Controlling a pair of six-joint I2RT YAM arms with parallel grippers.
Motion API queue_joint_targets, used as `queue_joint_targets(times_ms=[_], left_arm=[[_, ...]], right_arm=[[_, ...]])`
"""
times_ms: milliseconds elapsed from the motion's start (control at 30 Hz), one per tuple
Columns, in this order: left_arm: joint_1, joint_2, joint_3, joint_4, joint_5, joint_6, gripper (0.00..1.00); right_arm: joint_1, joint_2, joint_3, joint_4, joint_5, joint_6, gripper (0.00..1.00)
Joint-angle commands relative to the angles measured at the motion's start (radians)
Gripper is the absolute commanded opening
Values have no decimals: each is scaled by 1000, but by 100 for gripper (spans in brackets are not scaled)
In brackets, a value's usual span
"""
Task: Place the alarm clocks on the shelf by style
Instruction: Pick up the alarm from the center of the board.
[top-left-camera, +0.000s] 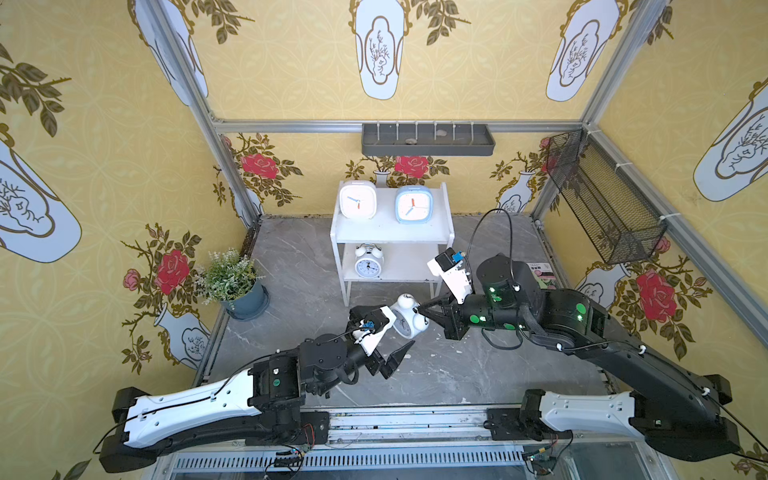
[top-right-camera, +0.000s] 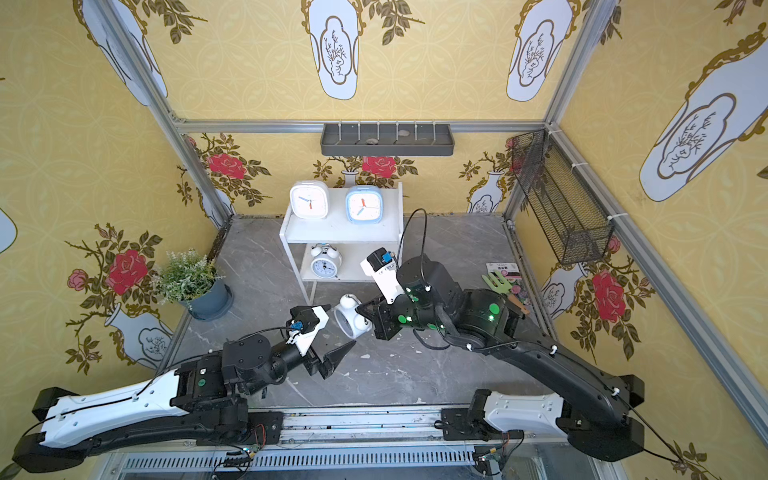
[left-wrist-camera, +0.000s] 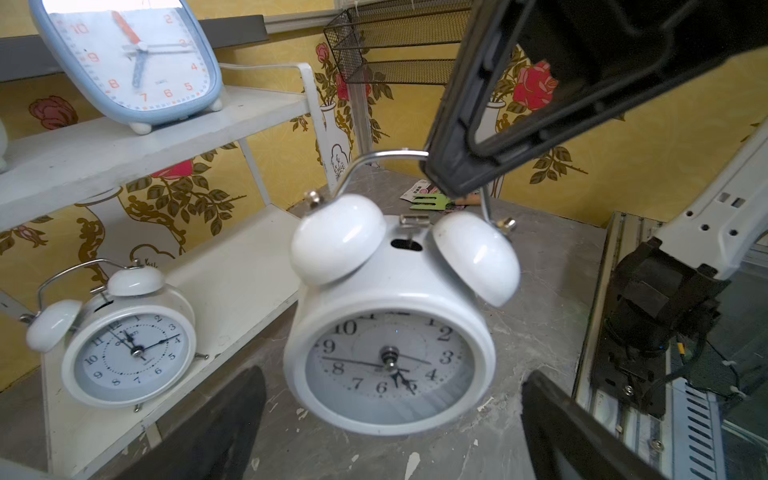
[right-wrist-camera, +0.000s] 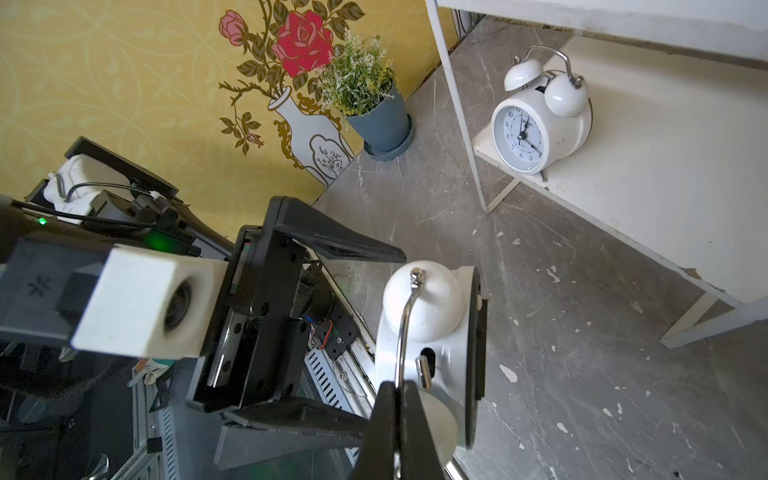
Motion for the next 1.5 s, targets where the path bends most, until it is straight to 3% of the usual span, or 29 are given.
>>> queue_joint_targets(times_ms=[0,1100,1467], left_arm=[[-3,-10,-12,38,-37,28,99],[-9,-2,-70,76,-12,28,99],[-9,-7,-75,76,-3,26,94]], right_arm=[[2,6,11,46,-19,-11,0],[2,55,-3,101,-96,-18,0],[1,58,-11,116,-102,-19,0]])
